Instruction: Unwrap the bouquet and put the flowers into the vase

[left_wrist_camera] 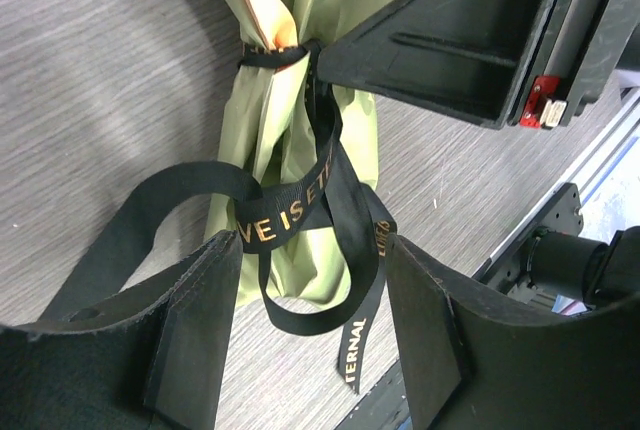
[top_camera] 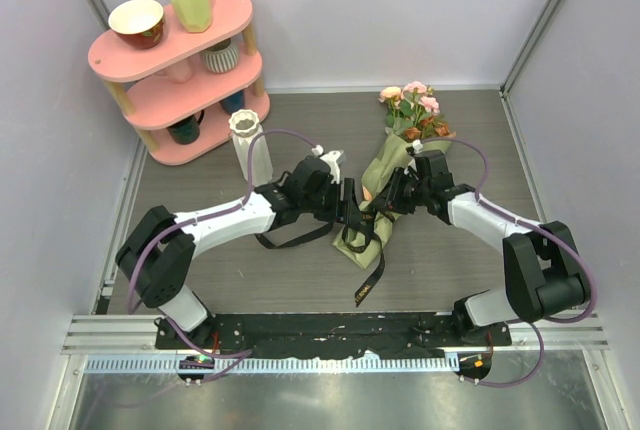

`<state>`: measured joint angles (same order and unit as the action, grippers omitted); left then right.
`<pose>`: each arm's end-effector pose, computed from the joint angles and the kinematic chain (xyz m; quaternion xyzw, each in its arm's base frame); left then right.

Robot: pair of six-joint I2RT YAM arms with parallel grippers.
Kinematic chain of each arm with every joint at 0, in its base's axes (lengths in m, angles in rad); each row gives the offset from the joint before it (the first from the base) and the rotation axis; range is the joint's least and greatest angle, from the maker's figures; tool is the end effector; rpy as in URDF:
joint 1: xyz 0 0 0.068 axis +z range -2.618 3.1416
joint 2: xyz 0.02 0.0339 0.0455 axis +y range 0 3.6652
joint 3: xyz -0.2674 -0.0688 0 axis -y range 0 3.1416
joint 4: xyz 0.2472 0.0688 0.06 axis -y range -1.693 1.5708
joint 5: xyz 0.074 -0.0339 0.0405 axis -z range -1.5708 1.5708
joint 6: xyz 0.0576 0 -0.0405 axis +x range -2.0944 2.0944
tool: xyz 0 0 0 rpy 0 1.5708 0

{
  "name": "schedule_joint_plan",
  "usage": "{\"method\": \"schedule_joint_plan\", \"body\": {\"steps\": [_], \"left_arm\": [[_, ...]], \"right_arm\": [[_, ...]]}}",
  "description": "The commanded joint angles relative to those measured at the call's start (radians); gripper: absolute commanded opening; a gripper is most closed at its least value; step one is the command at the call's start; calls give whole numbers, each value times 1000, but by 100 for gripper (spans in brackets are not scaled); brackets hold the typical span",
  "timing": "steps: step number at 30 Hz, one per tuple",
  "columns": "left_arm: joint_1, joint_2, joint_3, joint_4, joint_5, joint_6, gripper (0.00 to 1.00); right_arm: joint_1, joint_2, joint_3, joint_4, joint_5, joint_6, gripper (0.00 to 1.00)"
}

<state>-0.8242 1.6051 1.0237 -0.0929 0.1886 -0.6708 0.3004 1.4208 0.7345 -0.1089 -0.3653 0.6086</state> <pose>0.2438 -0.2794 0.2136 0.1094 0.8914 -0.3555 0.2587 0.2793 0.1081 0.1764 0.0719 0.9101 0.3143 0.2603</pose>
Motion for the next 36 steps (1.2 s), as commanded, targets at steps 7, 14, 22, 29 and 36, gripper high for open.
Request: {"method": "schedule_joint_plan", "body": {"steps": [7,14,22,29,36], "left_arm": [[54,82,101,31,43,33,63],[59,130,128,30,77,42,62],[59,116,70,85,107,2,59],[59,49,13,88,103,-6,59],[59,-60,-63,117,130,-13,80]], "right_arm": [[16,29,-24,156,-40,63,22],[26,21,-46,147,-10,72,26],[39,47,-69,287,-34,151,20],[39,-74,-3,209,68,84,1],[39,-187,74,143,85,-9,1]]}}
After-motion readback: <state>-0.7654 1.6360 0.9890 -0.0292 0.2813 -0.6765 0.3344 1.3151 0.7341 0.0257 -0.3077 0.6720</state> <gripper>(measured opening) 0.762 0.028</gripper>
